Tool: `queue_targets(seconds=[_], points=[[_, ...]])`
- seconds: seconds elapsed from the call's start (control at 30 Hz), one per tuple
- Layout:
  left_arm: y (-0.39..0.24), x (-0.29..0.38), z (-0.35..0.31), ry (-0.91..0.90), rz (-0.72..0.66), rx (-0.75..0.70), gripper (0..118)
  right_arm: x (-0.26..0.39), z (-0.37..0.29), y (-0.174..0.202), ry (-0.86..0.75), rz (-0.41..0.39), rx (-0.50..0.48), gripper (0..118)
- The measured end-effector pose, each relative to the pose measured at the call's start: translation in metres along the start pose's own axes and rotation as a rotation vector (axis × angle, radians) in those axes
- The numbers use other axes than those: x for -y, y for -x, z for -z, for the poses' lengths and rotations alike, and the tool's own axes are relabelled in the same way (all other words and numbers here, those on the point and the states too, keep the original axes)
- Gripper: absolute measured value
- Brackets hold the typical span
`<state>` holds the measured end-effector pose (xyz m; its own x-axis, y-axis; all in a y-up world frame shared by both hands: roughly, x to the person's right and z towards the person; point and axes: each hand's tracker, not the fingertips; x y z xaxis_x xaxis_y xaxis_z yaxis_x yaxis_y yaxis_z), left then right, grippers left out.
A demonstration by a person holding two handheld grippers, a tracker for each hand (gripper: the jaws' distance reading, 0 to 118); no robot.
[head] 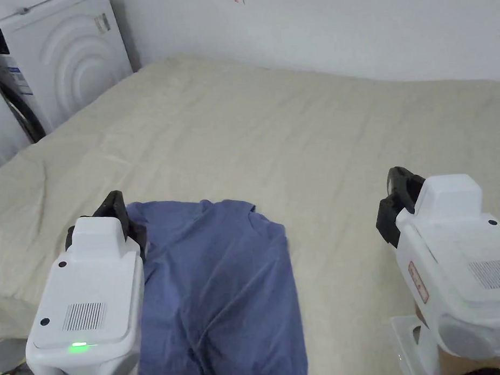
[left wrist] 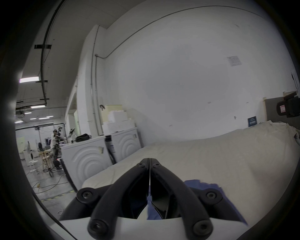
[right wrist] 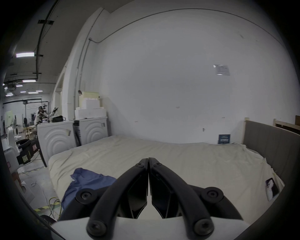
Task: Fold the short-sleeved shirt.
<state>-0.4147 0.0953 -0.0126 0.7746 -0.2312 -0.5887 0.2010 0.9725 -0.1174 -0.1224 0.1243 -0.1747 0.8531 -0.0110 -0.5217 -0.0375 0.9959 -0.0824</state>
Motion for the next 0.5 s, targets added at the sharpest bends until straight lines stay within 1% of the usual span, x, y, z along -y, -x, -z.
queue_targets(seconds=[0.2,0.33,0.5], points=[[0.035,0.008,-0.015,0.019,0.0,-0.082,4,0.002,0.006,0.029,0.009,-0.006,-0.076,0],[0.047,0.013,-0.022,0.025,-0.01,-0.122,4,0.004,0.008,0.037,0.014,-0.008,-0.11,0],[0.049,0.015,-0.023,0.039,-0.018,-0.129,4,0.008,0.009,0.036,0.013,-0.022,-0.125,0]])
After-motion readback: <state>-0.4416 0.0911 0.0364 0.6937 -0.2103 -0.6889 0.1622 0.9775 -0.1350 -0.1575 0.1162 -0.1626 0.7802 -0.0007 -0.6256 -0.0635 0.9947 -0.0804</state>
